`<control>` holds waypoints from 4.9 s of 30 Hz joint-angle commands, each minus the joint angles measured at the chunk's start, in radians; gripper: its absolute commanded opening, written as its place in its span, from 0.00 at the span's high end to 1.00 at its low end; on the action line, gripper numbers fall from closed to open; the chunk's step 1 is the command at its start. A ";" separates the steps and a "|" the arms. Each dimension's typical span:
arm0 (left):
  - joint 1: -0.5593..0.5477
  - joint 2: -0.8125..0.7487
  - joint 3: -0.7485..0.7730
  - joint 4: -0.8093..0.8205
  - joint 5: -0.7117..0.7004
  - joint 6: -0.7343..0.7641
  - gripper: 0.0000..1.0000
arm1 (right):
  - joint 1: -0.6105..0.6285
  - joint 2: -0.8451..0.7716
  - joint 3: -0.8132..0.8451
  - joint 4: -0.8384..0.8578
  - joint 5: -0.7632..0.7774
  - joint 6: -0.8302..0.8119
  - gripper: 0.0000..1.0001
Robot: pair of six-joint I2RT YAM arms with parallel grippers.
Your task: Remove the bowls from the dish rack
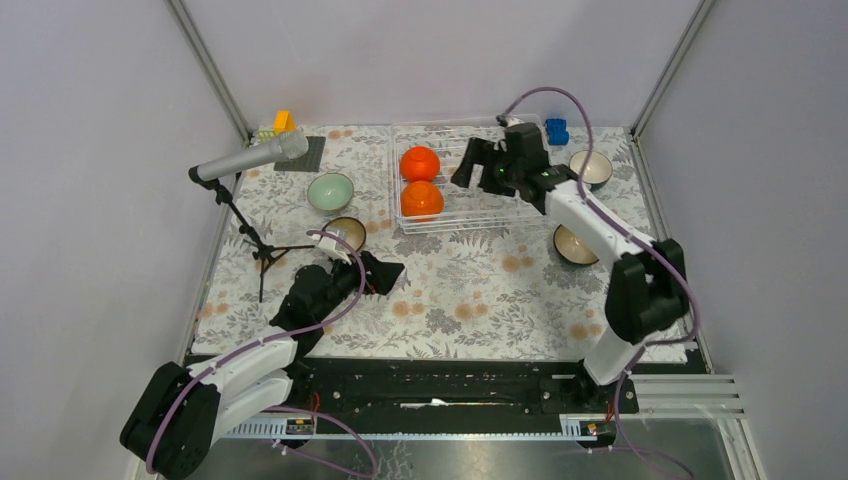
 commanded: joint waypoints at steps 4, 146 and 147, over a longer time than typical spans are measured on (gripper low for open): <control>-0.002 -0.033 0.026 0.042 0.018 0.005 0.03 | 0.062 0.249 0.270 -0.096 0.040 0.006 0.00; -0.002 -0.125 0.036 -0.048 -0.034 0.026 0.02 | 0.501 0.183 -0.088 -0.452 1.065 -0.220 0.12; -0.002 -0.125 0.036 -0.048 -0.035 0.026 0.02 | 0.501 0.177 -0.089 -0.447 1.045 -0.223 0.11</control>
